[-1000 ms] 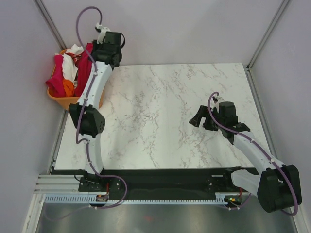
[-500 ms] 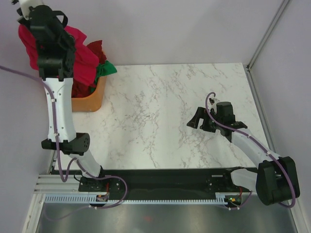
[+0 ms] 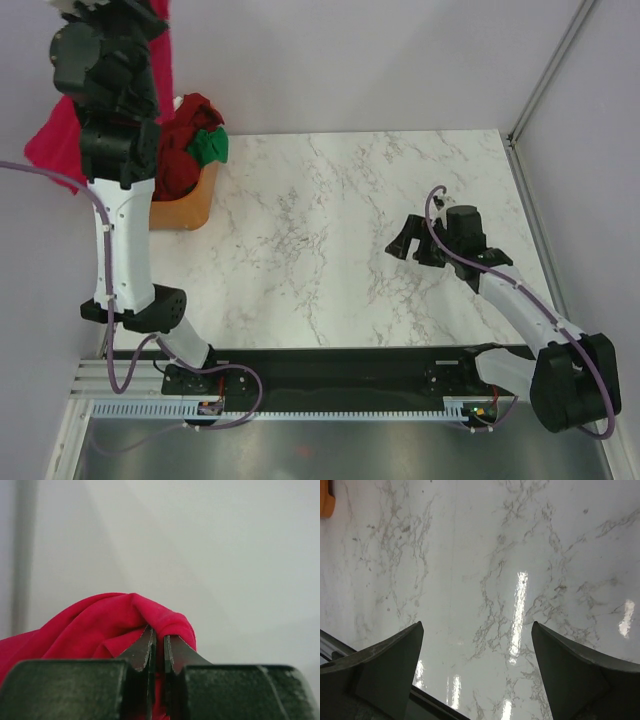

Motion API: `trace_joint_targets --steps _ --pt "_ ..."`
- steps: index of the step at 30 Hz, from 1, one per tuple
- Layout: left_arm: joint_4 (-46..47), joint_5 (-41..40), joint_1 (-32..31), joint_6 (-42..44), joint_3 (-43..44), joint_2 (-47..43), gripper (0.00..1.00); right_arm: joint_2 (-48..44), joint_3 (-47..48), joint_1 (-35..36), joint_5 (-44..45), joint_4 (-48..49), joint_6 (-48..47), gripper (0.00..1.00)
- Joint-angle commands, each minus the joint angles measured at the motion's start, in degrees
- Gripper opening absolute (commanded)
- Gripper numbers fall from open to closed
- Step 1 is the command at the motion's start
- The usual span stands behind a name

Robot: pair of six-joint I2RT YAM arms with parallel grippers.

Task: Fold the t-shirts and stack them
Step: Move the tshirt to the center of the board

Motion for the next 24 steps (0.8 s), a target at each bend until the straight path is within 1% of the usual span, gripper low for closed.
trace_joint_targets --steps 1,2,3,4,5,7,8,9,10,11,12,13,14,15,16,17,18,19,20,21,23,24 --pt "-2.4 14.6 -7.0 -7.5 -2.3 -2.8 0.08 -4.7 7.3 0.1 7.0 -3.2 -0.2 0.98" --pt "-3.2 15.4 -8.3 -8.3 -3.4 -4.0 0.06 -5.6 10.9 0.0 11.6 -4.9 -0.7 0.98" --pt "-3.5 17.9 -10.1 -9.7 -4.7 -5.2 0.06 -6.5 12.9 0.0 14.1 -6.5 -1.1 0.98" --pt "-3.5 19.8 -10.4 -12.8 -7.2 -6.8 0.06 -8.3 14.9 0.0 16.9 -10.1 -1.5 0.98" --pt "-3.8 21.5 -10.5 -14.1 -8.0 -8.8 0.06 -9.1 18.8 0.0 22.8 -11.6 -2.0 0.98" --pt "-6.2 25.3 -10.5 -17.0 -9.9 -11.0 0.06 -11.1 24.3 0.1 28.3 -15.3 -2.8 0.98" --pt "-6.2 25.4 -10.5 -17.1 -10.5 -11.8 0.06 -11.4 26.0 0.1 28.3 -16.2 -3.3 0.98" --pt "-7.1 27.5 -10.5 -17.1 -11.4 -12.5 0.06 -11.6 27.4 0.1 29.8 -16.9 -3.8 0.98" --pt "-7.6 26.8 -10.5 -17.1 -14.5 -13.4 0.06 -11.6 28.6 0.1 30.3 -18.3 -4.1 0.98" --pt "-7.8 25.8 -10.5 -17.0 -16.9 -16.4 0.06 -11.3 31.1 0.0 30.8 -19.1 -4.3 0.98" --pt "-7.9 20.8 -10.5 -16.8 -20.0 -17.9 0.06 -10.5 32.2 0.0 31.8 -20.1 -4.7 0.98" --pt "-7.8 18.3 -10.5 -16.8 -26.7 -19.9 0.07 -9.9 33.7 0.0 31.8 -21.9 -4.8 0.98" --pt "-7.8 16.0 -10.5 -16.8 -30.4 -21.6 0.08 -9.5 34.1 0.0 31.9 -22.7 -5.0 0.98" --pt "-8.0 13.8 -10.5 -17.2 -38.3 -24.8 0.11 -8.9 34.2 0.0 31.6 -23.6 -4.9 0.98" --pt "-8.1 13.6 -10.5 -18.2 -43.0 -26.5 0.33 -8.8 33.5 0.0 31.4 -24.5 -4.8 0.98" --pt "-8.6 15.6 -10.5 -19.9 -48.1 -28.0 0.49 -8.9 32.8 0.1 31.3 -24.9 -4.4 0.98" --pt "-9.0 18.0 -10.5 -23.8 -59.6 -31.4 0.66 -9.6 31.9 0.0 31.2 -25.3 -3.3 0.98" --pt "-9.1 20.9 -10.5 -26.3 -66.0 -32.8 0.99 -10.3 29.2 0.1 30.9 -25.3 -2.7 0.98" --pt "-9.1 23.7 -10.5 -28.7 -72.2 -33.9 1.00 -11.0 27.7 0.0 30.7 -25.3 -2.3 0.98" --pt "-9.1 28.1 -10.5 -33.2 -84.1 -35.6 1.00 -12.5 26.2 0.1 30.1 -25.1 -1.6 0.98" --pt "-9.1 30.0 -10.6 -36.9 -94.0 -37.3 1.00 -13.8 22.2 0.0 28.7 -25.2 -1.3 0.98" --pt "-9.2 30.5 -10.6 -37.6 -100.5 -39.5 1.00 -14.8 19.9 0.0 27.6 -25.0 -1.0 0.98"
